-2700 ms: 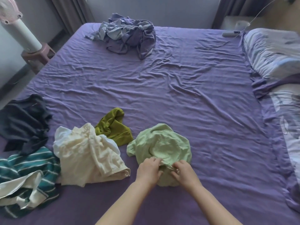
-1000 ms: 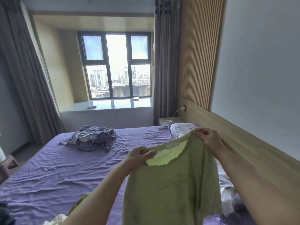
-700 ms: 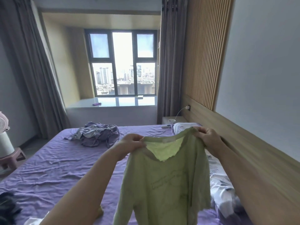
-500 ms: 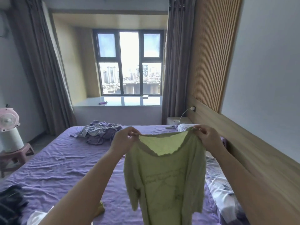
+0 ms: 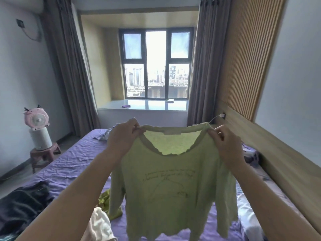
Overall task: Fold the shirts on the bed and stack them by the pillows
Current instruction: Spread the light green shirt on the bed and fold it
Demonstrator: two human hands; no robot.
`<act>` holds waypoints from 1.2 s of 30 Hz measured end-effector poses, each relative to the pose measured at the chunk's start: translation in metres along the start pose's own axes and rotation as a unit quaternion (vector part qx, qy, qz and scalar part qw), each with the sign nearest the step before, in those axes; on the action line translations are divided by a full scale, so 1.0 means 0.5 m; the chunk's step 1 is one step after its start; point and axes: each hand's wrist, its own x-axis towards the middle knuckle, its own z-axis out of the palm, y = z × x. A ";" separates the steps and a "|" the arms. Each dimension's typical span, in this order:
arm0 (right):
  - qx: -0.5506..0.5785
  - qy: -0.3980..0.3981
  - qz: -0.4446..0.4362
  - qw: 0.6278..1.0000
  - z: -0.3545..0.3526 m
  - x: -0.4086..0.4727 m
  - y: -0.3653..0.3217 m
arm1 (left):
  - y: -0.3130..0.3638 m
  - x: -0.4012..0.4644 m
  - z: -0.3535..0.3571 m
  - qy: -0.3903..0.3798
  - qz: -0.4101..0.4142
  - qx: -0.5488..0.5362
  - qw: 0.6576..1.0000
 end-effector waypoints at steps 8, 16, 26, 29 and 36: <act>-0.036 0.016 -0.066 0.997 -0.061 -0.119 -0.093 | -0.020 -0.088 -0.092 -0.015 0.059 0.036 0.997; -0.137 0.040 -0.126 0.982 -0.097 -0.274 -0.190 | -0.066 -0.214 -0.186 -0.023 0.119 0.007 0.993; -0.180 0.063 -0.170 0.967 -0.097 -0.300 -0.184 | -0.063 -0.211 -0.183 -0.048 0.135 0.036 0.989; -0.152 0.020 -0.156 0.976 -0.061 -0.304 -0.122 | -0.087 -0.222 -0.107 -0.062 0.145 0.059 0.986; -0.091 -0.177 -0.011 0.980 0.125 -0.377 0.111 | -0.193 -0.296 0.184 -0.223 0.033 0.088 0.970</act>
